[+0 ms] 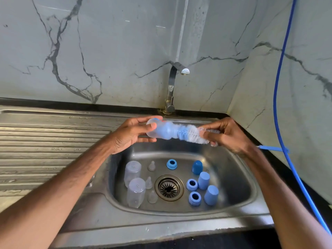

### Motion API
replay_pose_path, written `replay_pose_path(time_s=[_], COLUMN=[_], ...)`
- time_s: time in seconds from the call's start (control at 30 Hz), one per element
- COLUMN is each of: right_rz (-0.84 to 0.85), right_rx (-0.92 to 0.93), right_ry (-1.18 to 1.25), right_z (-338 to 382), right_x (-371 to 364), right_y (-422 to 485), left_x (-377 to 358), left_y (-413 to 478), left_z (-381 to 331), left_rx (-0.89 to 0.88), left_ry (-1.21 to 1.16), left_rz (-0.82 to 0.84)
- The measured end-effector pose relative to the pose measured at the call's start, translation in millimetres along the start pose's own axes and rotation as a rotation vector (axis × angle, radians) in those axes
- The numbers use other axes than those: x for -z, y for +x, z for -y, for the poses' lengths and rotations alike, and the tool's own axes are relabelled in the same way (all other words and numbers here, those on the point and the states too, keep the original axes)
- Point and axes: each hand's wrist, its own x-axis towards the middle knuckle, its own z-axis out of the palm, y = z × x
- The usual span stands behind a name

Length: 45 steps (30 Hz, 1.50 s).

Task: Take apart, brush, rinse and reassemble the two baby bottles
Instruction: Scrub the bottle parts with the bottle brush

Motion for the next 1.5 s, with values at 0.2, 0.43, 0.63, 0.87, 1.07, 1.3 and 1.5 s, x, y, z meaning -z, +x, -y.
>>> replay_pose_path(time_s=[0.2,0.43,0.63,0.87,1.07,1.3,1.5], right_rz=[-0.013,-0.068,-0.127,-0.119,-0.139,-0.156,-0.226], right_rx=[-0.003,-0.013,-0.002,-0.039,-0.057,-0.074,-0.169], right_ry=[-0.222,-0.410,-0.498,-0.456,-0.427,-0.315,-0.220], right_z=[-4.0,-4.7,-1.8,0.2,5.2,6.8,-0.9], right_x=[10.9,8.8,1.6,-12.3,-30.5,-14.7,-9.5], right_y=[1.7,4.0,6.0,4.9,1.3,1.2,6.0], left_x=[3.7,-3.2,-5.8,-5.7,-7.2,20.6,19.6], left_y=[-0.4,5.0,4.4,2.7,5.1,-0.8,8.0], left_z=[-0.5,3.0,4.3,1.8,3.9,-1.2,-1.4], left_rx=[-0.010,-0.003,0.015,0.002,-0.015,-0.022,-0.058], left_ry=[0.035,0.080,0.109,0.094,0.073,-0.103,-0.223], left_rz=[-0.054,-0.096,-0.069,-0.115,-0.157,-0.404,-0.614])
